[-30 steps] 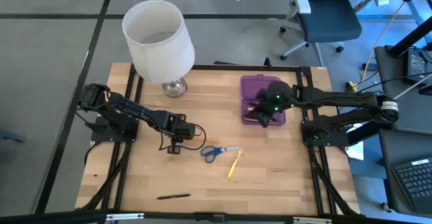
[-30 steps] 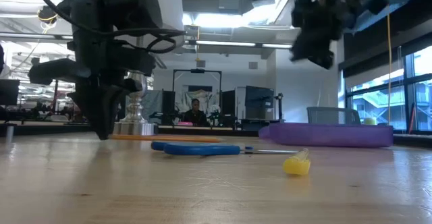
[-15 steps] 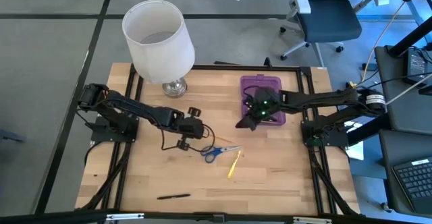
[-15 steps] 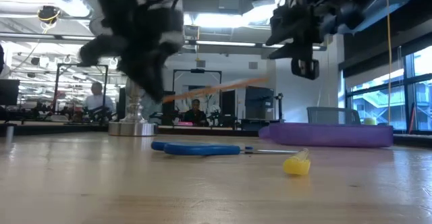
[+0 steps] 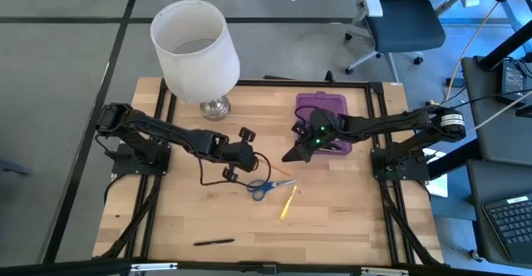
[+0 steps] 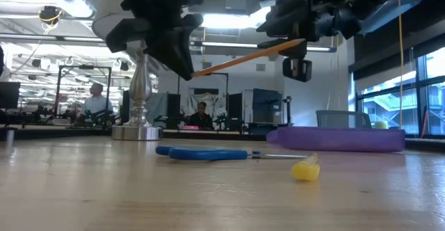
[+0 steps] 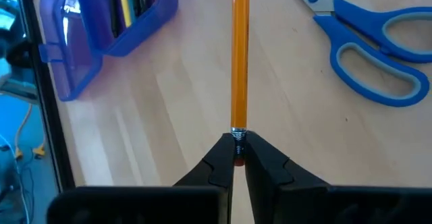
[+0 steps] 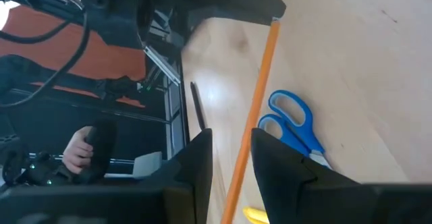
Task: Pick & place school supplies into a supply box
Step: Put the pencil into the purple supply box
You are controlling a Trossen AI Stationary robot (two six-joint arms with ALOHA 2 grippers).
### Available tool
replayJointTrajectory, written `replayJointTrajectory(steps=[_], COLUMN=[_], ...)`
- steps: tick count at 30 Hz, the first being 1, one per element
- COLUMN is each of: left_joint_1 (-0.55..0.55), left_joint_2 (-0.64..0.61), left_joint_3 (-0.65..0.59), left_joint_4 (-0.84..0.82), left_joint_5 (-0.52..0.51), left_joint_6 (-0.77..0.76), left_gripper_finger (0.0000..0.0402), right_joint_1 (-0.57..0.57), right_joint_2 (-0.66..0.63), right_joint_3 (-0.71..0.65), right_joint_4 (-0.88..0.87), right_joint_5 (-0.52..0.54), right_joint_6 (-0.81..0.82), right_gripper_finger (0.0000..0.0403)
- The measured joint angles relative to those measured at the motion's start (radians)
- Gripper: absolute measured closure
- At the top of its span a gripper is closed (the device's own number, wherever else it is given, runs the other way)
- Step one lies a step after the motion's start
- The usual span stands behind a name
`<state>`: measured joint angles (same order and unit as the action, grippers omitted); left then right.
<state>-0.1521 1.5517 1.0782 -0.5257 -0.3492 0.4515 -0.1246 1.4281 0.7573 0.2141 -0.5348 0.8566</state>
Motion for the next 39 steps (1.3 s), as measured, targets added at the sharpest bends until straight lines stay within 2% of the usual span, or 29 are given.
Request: replayJointTrajectory(steps=[7,13,17,20,29,39], left_joint_1=[-0.025,-0.039,-0.043,-0.049,-0.058,-0.059], left_joint_2=[0.000,0.000,-0.001,-0.001,-0.001,-0.001], left_joint_3=[0.000,0.000,0.000,0.000,0.000,0.000], left_joint_4=[0.006,0.016,0.028,0.041,0.098,0.220], left_joint_5=[-0.056,-0.111,-0.144,-0.156,-0.268,-0.375], left_joint_6=[0.030,0.063,0.097,0.126,0.243,0.443], left_gripper_finger=[0.0386,0.0386,0.0386,0.0386,0.0386,0.0386], right_joint_1=[0.000,0.006,0.007,0.006,0.024,0.039], right_joint_2=[0.000,0.000,0.000,0.000,0.000,0.000], right_joint_3=[0.000,0.000,0.000,0.000,0.000,0.000], right_joint_4=[-0.009,-0.016,-0.016,-0.016,-0.016,-0.007], right_joint_5=[-0.035,-0.037,0.038,0.072,0.063,0.053], right_joint_6=[-0.018,0.034,0.023,0.027,0.032,0.030], right_gripper_finger=[0.0286,0.0242,0.0224,0.0223,0.0226,0.0226])
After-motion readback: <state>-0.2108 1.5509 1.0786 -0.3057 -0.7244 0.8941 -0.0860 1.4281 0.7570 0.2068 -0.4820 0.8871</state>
